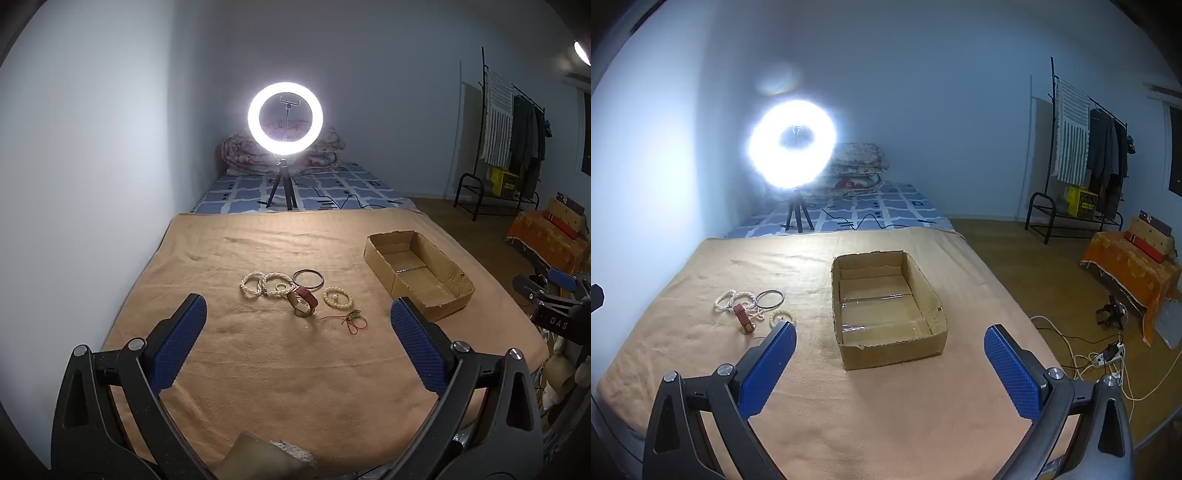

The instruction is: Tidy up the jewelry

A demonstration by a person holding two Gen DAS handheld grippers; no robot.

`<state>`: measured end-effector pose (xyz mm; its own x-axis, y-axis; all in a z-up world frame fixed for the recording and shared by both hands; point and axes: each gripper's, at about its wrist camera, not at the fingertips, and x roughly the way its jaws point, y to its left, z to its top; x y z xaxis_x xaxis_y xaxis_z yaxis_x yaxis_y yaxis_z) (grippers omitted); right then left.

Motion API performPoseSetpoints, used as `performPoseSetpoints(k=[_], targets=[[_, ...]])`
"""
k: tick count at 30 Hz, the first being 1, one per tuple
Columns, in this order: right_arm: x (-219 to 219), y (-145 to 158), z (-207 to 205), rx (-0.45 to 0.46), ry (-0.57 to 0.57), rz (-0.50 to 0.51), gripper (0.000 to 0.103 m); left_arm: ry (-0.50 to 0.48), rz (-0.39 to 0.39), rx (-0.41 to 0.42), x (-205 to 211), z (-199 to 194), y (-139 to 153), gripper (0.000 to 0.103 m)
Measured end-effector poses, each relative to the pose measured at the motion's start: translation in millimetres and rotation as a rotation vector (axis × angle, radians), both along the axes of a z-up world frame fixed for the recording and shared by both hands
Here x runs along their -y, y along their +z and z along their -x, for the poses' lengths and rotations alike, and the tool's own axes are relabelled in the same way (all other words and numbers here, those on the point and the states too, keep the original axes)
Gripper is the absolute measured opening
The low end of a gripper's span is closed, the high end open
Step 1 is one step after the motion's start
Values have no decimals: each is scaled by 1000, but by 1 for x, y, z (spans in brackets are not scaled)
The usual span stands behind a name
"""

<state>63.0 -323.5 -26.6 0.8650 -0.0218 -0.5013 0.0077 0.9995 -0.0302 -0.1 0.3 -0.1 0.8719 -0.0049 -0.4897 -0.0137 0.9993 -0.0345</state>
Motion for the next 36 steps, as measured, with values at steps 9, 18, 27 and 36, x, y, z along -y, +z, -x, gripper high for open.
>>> performPoseSetpoints(k=[9,18,27,36], targets=[[0,0,0,3,1,-1,103,1,1,1,0,0,0,101],[2,3,3,3,-1,-3,103,0,0,0,0,0,0,102],[2,3,2,2,0,-5,103,0,-2,3,5,2,6,101],[1,2,2,1,0,-5,103,-1,-4,6,5,3,6,101]])
